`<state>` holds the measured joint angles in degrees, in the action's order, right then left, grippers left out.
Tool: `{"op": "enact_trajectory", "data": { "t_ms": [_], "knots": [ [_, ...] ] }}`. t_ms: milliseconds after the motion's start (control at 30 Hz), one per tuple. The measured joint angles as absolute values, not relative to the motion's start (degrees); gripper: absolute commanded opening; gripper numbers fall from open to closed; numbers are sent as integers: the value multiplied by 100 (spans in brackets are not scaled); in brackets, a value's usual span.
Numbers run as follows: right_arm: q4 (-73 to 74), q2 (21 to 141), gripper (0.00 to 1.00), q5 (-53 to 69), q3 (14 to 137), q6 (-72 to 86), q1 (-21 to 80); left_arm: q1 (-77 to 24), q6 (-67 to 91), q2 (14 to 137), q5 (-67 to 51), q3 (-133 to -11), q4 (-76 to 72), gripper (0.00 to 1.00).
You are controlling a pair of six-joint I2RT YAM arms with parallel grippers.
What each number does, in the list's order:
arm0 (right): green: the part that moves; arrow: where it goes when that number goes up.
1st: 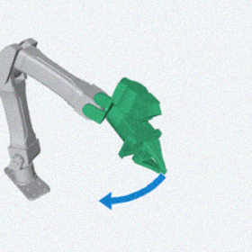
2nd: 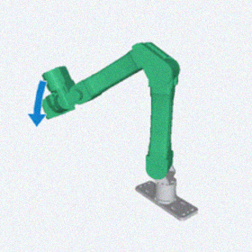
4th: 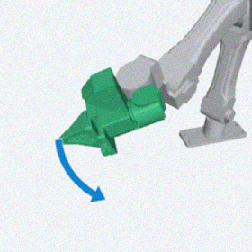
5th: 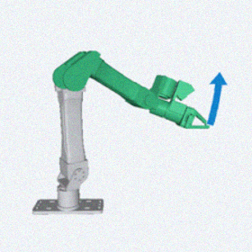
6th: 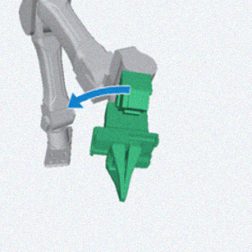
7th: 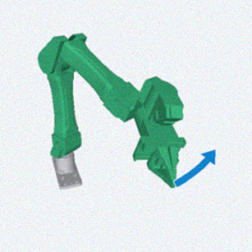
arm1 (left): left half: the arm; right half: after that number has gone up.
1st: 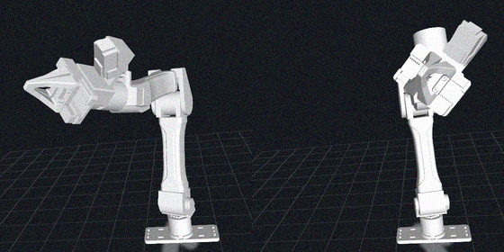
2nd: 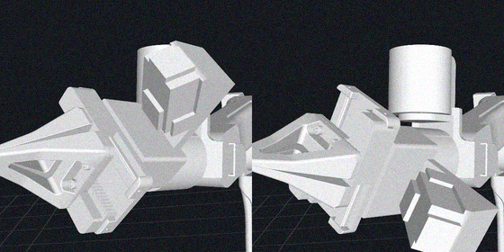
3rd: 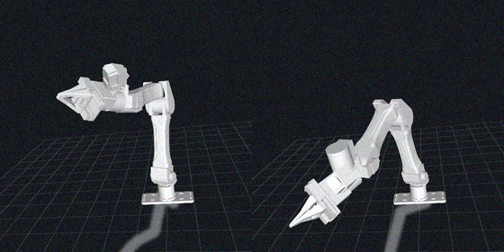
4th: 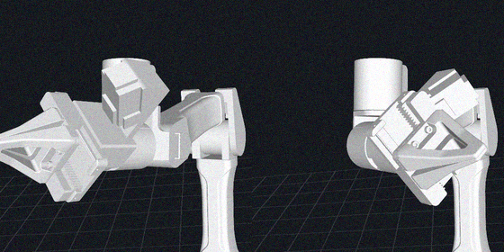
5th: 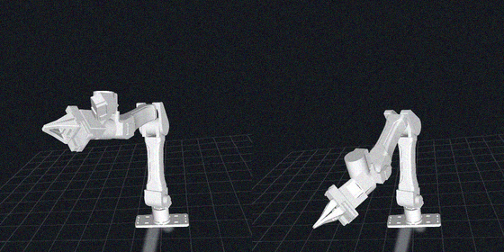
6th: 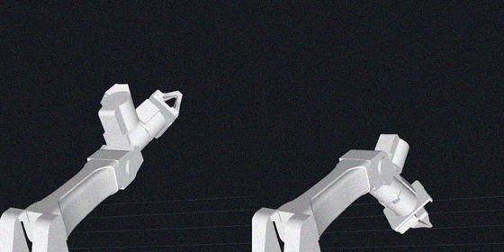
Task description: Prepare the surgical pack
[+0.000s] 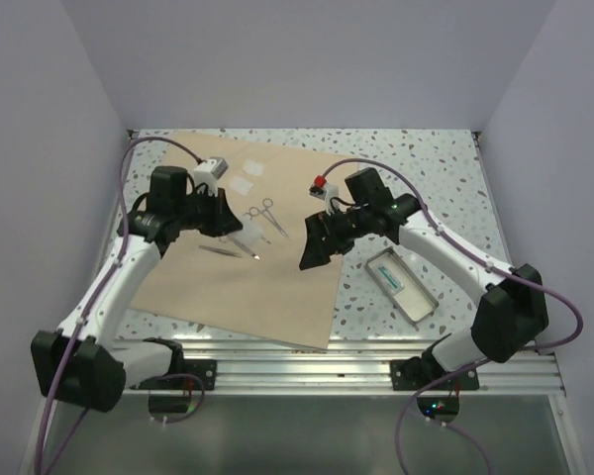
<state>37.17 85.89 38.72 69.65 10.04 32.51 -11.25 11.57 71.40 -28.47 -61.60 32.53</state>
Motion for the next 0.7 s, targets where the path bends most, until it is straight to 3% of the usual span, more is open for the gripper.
{"op": "enact_trajectory", "data": {
  "t_ms": [300,700],
  "knots": [
    [3339,8468,98,4910,7253,917,3767,-1804,1592,4925,-3896,-5107,3199,0],
    [3555,9161,92,5227,8431,631,4056,-1933,1957,4678,-4305,-4799,3223,0]
  ]
}}
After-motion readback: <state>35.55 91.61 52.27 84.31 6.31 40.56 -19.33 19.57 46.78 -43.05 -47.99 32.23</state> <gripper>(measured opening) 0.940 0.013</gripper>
